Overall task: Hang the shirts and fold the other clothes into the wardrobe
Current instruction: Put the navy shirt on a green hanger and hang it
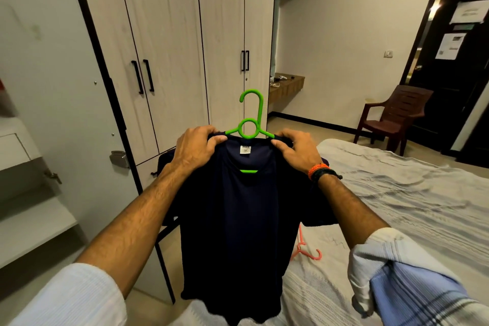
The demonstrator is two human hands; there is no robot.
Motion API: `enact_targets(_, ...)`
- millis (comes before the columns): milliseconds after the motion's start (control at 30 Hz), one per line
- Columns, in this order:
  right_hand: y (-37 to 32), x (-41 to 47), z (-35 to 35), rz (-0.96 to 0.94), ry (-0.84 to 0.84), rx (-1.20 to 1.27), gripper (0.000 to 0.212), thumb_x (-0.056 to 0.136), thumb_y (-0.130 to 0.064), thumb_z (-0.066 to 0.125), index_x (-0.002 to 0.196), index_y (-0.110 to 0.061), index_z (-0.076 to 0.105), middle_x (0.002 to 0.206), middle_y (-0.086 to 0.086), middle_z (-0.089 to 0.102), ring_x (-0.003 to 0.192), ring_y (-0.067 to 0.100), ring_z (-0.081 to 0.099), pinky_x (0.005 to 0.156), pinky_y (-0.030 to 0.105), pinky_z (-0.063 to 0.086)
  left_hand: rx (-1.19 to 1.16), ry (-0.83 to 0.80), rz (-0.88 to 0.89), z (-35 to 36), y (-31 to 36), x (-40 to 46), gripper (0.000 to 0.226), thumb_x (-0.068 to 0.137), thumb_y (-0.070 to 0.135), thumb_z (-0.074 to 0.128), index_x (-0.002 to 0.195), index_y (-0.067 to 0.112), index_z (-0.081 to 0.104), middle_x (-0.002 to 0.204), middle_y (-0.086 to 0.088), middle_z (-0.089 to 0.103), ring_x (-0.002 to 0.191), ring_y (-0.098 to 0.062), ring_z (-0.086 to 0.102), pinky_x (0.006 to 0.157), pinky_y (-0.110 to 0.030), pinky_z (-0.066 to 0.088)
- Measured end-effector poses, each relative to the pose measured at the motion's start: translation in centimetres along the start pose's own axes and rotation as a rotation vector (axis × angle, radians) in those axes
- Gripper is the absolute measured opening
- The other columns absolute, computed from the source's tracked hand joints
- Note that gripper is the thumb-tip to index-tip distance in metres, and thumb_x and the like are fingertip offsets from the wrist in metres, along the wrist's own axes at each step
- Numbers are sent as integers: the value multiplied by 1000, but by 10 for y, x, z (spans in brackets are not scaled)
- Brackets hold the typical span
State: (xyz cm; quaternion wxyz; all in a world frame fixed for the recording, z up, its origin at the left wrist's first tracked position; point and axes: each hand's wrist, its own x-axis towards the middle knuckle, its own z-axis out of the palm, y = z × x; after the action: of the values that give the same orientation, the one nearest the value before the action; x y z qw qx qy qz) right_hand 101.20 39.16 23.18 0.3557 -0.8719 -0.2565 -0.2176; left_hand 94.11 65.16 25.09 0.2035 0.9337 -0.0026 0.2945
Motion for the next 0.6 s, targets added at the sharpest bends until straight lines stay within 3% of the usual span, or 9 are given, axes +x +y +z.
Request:
enact_targets(100, -6, 3, 5, -20, -10, 40, 19, 91, -30, 68, 99, -14, 73, 92, -1, 73, 80, 9, 60, 67, 4, 36, 16, 24, -48, -12, 0, -8, 31, 95, 44, 56, 97, 15, 69, 90, -5, 71, 84, -26, 63, 71, -33, 45)
enact_targets(233, -30, 14, 11, -122, -17, 106, 24, 90, -40, 67, 100, -19, 72, 91, -3, 74, 83, 13, 66, 75, 30, 53, 35, 69, -141, -43, -3, -24, 28, 95, 43, 56, 91, 18, 67, 85, -3, 69, 82, -27, 62, 72, -36, 47)
enact_targets(400, -97, 32, 27, -282, -22, 204, 24, 92, -35, 66, 105, -17, 73, 97, -3, 75, 90, 14, 68, 82, 31, 55, 67, 168, -272, -105, -24, -46, 26, 94, 42, 59, 95, 19, 71, 90, -4, 72, 87, -27, 63, 74, -36, 48)
enact_targets(600, -201, 48, 57, -407, -29, 231, 22, 91, -38, 66, 106, -23, 74, 99, -7, 75, 92, 14, 69, 82, 31, 55, 100, 264, -358, -194, -72, -84, 24, 92, 42, 62, 89, 20, 72, 81, 0, 72, 81, -25, 64, 69, -36, 48)
